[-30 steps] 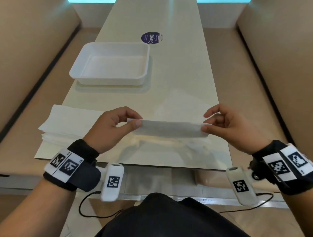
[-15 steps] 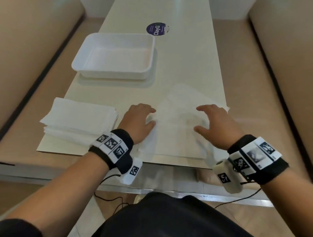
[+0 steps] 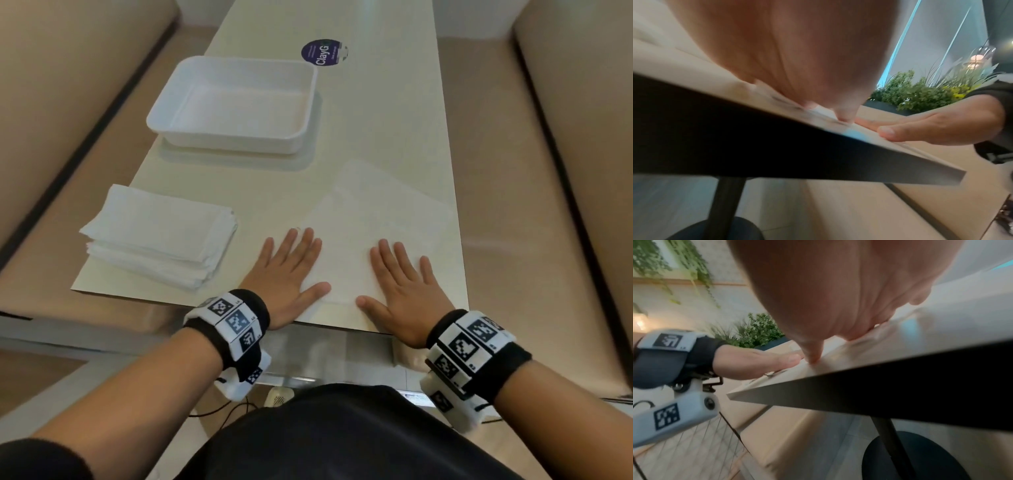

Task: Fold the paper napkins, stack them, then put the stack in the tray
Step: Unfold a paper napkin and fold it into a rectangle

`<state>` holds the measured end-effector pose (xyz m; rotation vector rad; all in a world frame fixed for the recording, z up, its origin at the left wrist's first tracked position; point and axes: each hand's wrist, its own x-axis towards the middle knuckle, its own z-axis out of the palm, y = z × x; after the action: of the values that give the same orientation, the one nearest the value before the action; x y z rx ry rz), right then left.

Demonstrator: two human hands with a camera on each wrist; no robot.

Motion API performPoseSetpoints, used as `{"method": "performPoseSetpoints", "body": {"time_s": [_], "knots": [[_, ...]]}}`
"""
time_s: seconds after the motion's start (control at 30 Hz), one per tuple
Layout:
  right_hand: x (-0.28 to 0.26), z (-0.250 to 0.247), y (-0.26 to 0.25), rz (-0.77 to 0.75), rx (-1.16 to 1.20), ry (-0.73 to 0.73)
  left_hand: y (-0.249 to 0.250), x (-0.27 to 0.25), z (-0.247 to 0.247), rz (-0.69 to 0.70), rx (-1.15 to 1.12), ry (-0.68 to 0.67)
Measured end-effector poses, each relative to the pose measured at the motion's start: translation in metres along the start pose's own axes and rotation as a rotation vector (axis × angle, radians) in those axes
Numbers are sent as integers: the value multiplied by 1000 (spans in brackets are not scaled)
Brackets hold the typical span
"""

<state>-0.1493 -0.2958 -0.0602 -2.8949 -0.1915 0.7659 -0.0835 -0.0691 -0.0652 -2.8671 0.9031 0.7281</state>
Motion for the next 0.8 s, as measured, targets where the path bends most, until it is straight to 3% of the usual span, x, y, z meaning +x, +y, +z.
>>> {"method": "performPoseSetpoints", "body": {"time_s": [0.23,0.37,0.53,0.8], "knots": [[2,-1,-4,23,81,62,-14,-11,10,-65,-39,58],[14,-26,-6,104,167,353,-15,-9,13,-58,-55,69],[30,-48,-1,152,246,226,-14,-5,9,-95,-179,132],[12,-55,10,-26,916,301,-1,-1,-19,-244,-699,305]]}}
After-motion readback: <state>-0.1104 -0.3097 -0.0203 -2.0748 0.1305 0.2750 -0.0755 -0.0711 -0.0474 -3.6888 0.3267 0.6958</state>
